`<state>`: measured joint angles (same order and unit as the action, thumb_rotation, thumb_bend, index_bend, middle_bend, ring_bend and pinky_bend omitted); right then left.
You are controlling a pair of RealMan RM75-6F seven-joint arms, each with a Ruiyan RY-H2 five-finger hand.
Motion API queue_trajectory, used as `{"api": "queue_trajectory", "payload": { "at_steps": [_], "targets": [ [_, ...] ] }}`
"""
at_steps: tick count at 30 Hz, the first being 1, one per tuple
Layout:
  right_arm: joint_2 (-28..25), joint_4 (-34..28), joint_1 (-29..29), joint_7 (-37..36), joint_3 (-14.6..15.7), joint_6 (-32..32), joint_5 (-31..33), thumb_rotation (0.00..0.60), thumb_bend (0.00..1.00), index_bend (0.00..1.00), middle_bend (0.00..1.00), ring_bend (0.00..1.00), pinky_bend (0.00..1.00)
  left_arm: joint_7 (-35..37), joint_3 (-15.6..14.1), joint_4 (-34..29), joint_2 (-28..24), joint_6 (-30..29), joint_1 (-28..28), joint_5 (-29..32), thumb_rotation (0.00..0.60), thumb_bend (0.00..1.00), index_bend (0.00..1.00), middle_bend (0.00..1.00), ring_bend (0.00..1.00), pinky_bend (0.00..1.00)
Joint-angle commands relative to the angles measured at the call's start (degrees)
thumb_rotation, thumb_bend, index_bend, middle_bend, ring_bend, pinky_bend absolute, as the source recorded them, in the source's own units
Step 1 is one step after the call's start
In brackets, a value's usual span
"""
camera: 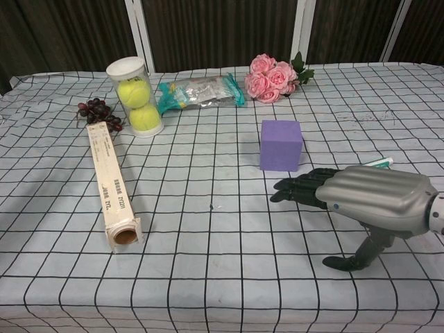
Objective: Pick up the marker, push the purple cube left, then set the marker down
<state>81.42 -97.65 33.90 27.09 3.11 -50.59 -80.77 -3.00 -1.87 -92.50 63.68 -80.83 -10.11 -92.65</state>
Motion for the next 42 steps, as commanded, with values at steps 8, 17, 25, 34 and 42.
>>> {"api": "queue_trajectory", "payload": {
  "at_steps": [8,17,25,34,42],
  "targets": [
    [-2.7,0.9,-0.7,-1.0,-1.7,-3.2,0.8,0.6,0.44,0.0,0.0,0.0,0.08,0.4,0.0,0.0,-0.2,-0.4,0.3,0.0,0.6,0.44,0.0,0.0,0.0,0.12],
    [-3.4,10.9,-0.2,-2.1,-7.5,-5.8,6.6,0.6,0.44,0.16,0.0,0.0,0.07,0.9,-0.1,0.2,-0.2,-0.2,0.2,-0.2,0.6,0.44,0.0,0.0,0.0,0.12],
    [-0.1,21.3,2.2,-3.7,-8.9,-2.0,9.1,0.6,0.44,0.45,0.02,0.0,0.07,0.9,-0.1,0.3,-0.2,0.1,0.1,0.1,0.6,0.44,0.0,0.0,0.0,0.12],
    [4.1,29.4,3.4,-9.5,-7.7,0.3,6.5,0.6,0.44,0.52,0.05,0.0,0.07,0.6,0.1,0.1,-0.2,0.2,0.1,0.6,0.6,0.44,0.0,0.0,0.0,0.12],
    [5.5,33.1,3.1,-13.1,-6.3,0.7,4.3,0.6,0.44,0.56,0.07,0.0,0.06,0.7,0.1,0.2,-0.2,0.3,0.1,0.6,0.6,0.44,0.0,0.0,0.0,0.12]
  ]
}}
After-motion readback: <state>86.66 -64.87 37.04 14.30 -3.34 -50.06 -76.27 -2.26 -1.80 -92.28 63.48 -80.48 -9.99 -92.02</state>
